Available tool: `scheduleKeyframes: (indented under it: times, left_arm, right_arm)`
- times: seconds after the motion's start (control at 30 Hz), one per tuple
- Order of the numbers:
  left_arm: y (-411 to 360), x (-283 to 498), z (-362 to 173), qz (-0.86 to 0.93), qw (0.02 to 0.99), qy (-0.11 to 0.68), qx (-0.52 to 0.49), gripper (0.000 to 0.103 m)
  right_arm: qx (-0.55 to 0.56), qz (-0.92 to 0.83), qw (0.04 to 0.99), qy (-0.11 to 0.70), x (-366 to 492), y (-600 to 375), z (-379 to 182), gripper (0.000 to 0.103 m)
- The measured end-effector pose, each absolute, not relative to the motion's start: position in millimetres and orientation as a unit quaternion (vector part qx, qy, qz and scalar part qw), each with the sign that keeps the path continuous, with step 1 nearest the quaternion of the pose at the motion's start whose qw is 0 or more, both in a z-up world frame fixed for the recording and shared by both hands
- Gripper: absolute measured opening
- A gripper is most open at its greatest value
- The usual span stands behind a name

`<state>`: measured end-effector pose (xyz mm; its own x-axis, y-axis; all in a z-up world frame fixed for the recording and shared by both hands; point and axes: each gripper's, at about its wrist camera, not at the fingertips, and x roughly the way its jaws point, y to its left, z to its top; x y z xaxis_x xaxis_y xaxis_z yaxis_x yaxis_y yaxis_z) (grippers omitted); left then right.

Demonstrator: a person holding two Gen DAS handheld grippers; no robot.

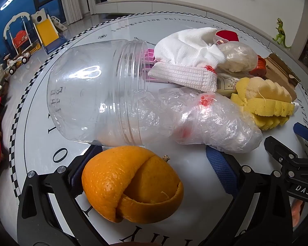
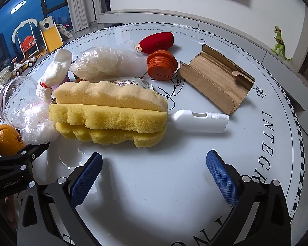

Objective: Collect trash

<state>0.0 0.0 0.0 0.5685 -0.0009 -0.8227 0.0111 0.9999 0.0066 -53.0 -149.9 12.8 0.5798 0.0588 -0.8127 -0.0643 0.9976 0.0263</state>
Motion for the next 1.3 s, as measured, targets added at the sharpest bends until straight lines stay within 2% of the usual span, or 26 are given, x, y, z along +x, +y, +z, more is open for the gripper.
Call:
scheduleKeyframes:
  times: [1.3]
  left_arm:
    - [0.0,0.0,0.0,-0.003,0.885,0.465,0.006,0.097]
  right_arm:
    - [-0.003,0.035,0.889,0.457,-53.1,-149.9,12.8,0.101]
